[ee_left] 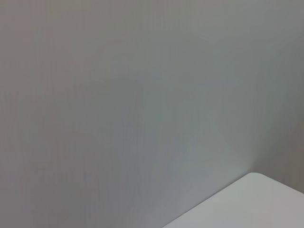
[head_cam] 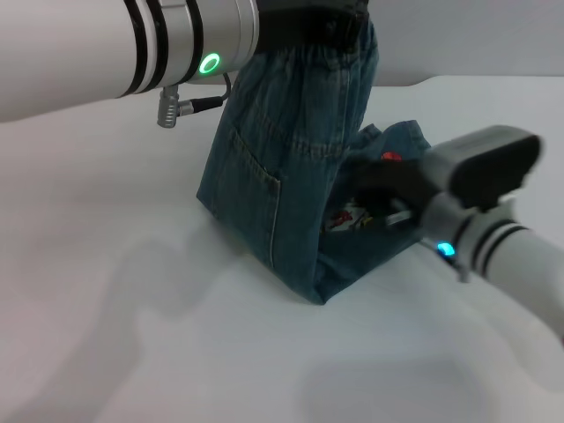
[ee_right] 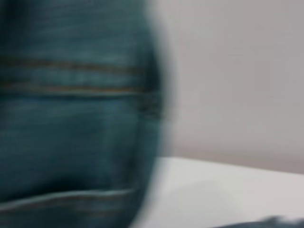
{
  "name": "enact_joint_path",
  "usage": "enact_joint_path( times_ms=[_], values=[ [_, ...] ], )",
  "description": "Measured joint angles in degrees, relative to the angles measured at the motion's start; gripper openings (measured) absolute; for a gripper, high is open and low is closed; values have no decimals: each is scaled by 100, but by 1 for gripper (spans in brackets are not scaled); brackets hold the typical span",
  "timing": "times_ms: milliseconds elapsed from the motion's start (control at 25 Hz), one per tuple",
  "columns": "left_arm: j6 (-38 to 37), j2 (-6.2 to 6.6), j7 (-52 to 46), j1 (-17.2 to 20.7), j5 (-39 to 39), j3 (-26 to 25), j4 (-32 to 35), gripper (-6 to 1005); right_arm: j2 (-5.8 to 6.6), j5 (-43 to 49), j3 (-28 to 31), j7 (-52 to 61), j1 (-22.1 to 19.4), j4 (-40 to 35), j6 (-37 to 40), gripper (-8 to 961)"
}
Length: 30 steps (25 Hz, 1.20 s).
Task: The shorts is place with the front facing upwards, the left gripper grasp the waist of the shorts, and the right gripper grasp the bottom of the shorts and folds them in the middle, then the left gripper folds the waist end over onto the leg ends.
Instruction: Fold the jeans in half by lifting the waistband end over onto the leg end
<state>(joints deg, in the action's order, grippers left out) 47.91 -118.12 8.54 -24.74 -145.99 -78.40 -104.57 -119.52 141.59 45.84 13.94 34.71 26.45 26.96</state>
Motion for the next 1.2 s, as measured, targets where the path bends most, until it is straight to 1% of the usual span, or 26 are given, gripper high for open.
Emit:
enact_joint_path(
  times_ms=[80, 280, 440, 560, 680, 840, 1040, 1200],
  values=[
    [-4, -1, 22, 20, 0, 1, 0, 56, 18, 0, 267, -44, -111, -172, 185, 0],
    [-4, -3, 56, 48, 7, 25, 0, 64, 44, 0, 1315, -643, -469, -567, 640, 0],
    [-5, -5, 58, 56, 11, 35, 29, 73, 67, 1, 2042, -1113, -850, -536, 1000, 0],
    [-18, -9, 59, 57, 18, 62, 53, 79, 88, 25, 2355, -1217, -1036, -445, 1085, 0],
    [-20, -9, 60, 57, 18, 83, 58, 85, 97, 43, 2353, -1231, -1055, -413, 1069, 0],
    [-23, -9, 61, 50, 32, 88, 60, 94, 81, 64, 2143, -1215, -872, -391, 765, 0],
    [-49, -9, 61, 44, 60, 112, 61, 104, 51, 65, 1681, -1200, -589, -256, 232, 0],
    [-77, -9, 61, 51, 62, 133, 68, 113, 43, 54, 1581, -1194, -483, -175, -15, 0]
  ],
)
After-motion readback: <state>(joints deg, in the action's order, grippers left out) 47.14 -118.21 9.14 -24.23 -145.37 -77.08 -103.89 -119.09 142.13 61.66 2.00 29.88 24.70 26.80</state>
